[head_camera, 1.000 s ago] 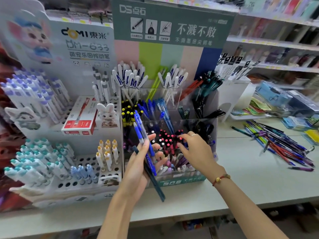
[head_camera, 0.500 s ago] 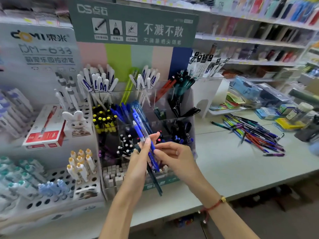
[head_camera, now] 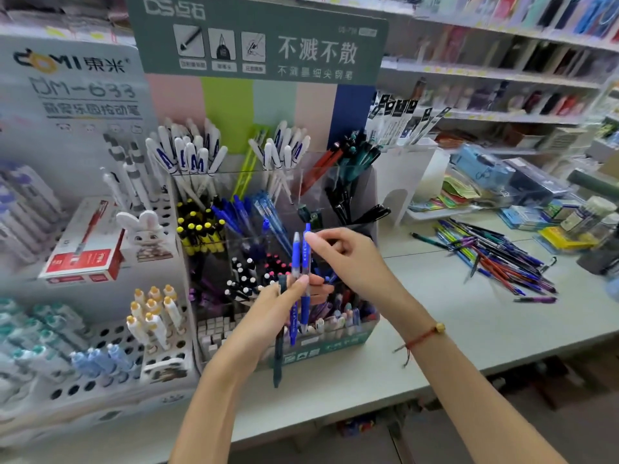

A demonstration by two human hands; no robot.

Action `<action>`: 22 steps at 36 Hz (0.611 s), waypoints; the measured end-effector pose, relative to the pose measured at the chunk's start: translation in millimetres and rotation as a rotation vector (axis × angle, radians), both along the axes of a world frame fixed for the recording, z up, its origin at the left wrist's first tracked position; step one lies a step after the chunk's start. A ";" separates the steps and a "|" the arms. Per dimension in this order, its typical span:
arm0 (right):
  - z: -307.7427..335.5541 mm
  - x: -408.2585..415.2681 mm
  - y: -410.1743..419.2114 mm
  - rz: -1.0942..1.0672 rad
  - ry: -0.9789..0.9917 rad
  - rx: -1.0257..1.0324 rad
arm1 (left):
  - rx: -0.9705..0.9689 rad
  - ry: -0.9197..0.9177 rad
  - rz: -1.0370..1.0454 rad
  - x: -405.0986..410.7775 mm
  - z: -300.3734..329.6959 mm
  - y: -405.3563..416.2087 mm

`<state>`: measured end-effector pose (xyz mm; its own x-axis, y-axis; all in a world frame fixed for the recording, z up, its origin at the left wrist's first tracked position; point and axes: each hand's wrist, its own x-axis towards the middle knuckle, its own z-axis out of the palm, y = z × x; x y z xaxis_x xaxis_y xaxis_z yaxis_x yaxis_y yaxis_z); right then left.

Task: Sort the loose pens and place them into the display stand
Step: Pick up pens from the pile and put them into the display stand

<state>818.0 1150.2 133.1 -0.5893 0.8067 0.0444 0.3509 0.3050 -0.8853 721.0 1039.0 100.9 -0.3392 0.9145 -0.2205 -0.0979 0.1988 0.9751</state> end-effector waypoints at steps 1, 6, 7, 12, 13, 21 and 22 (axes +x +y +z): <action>4.0 -5.2 2.7 0.070 -0.056 -0.011 | -0.020 -0.012 -0.030 -1.1 -0.4 0.0; 21.1 -8.3 9.4 0.050 0.122 -0.064 | -0.023 -0.127 0.053 -9.9 -9.2 -1.9; 23.1 -3.8 12.6 -0.053 0.228 -0.074 | 0.020 -0.168 0.099 -11.7 -10.5 -2.9; 13.5 17.7 -8.3 -0.162 0.426 -0.107 | 0.204 -0.391 0.242 -5.6 -9.4 -0.3; 5.8 18.9 -18.3 -0.130 0.396 -0.131 | 0.231 -0.422 0.262 -1.8 -9.0 2.3; -40.0 20.5 -64.6 -0.063 0.307 -0.189 | 0.309 -0.334 0.346 19.3 -8.5 10.2; -39.0 20.8 -66.5 -0.055 0.311 -0.203 | 0.295 -0.291 0.362 19.4 -9.6 10.7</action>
<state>838.9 1083.7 94.1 -0.5280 0.8477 0.0501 0.0671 0.1005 -0.9927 740.4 1049.7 91.3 -0.6068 0.7880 -0.1041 -0.3833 -0.1754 0.9068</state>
